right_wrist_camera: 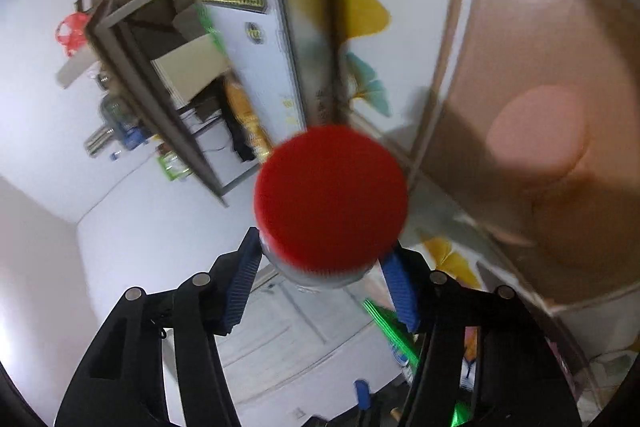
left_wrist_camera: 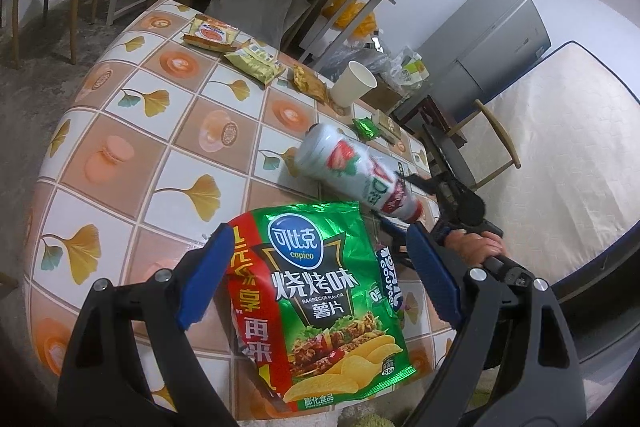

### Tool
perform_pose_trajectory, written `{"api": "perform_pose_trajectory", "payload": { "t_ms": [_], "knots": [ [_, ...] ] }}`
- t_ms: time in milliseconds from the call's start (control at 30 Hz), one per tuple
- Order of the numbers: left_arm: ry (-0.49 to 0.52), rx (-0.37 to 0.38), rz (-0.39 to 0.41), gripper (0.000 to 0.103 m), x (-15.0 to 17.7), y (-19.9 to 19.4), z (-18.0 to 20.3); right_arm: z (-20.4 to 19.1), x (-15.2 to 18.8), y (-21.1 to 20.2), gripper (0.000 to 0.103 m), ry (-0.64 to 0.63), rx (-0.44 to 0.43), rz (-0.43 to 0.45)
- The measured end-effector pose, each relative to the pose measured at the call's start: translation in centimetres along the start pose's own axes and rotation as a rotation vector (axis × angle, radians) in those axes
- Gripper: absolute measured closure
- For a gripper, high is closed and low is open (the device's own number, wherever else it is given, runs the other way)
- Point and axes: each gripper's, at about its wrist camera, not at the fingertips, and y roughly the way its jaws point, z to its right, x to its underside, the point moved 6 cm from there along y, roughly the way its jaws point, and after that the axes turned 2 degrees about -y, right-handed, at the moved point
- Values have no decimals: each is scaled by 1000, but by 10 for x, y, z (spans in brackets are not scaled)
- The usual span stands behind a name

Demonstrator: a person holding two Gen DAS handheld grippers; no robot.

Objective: Collect trash
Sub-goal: 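Grasp the white AD milk bottle by its red cap with the right tool, then lift the milk bottle with the right tool while the left tool grasps the white cable box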

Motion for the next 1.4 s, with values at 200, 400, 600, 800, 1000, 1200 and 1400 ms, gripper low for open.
{"api": "perform_pose_trajectory", "payload": {
  "t_ms": [200,400,600,800,1000,1200,1400],
  "knots": [
    [13,-1,-7,20,1,3,7,-23,17,-54,46,-129,-85,-36],
    [32,5,-28,20,1,15,17,-22,44,-136,46,-335,-41,-108],
    [83,-6,-71,20,-2,36,34,7,69,-227,46,-519,173,-150],
    [175,-20,-134,20,-19,65,68,25,38,-272,46,-550,303,-115],
    [372,-65,-213,20,-51,108,120,27,-4,-251,46,-527,298,-148],
    [519,-164,-281,20,-82,200,146,17,-24,-226,46,-584,363,-118],
    [489,-248,-360,29,-102,303,125,17,-25,-211,46,-653,418,-77]
  ]
}}
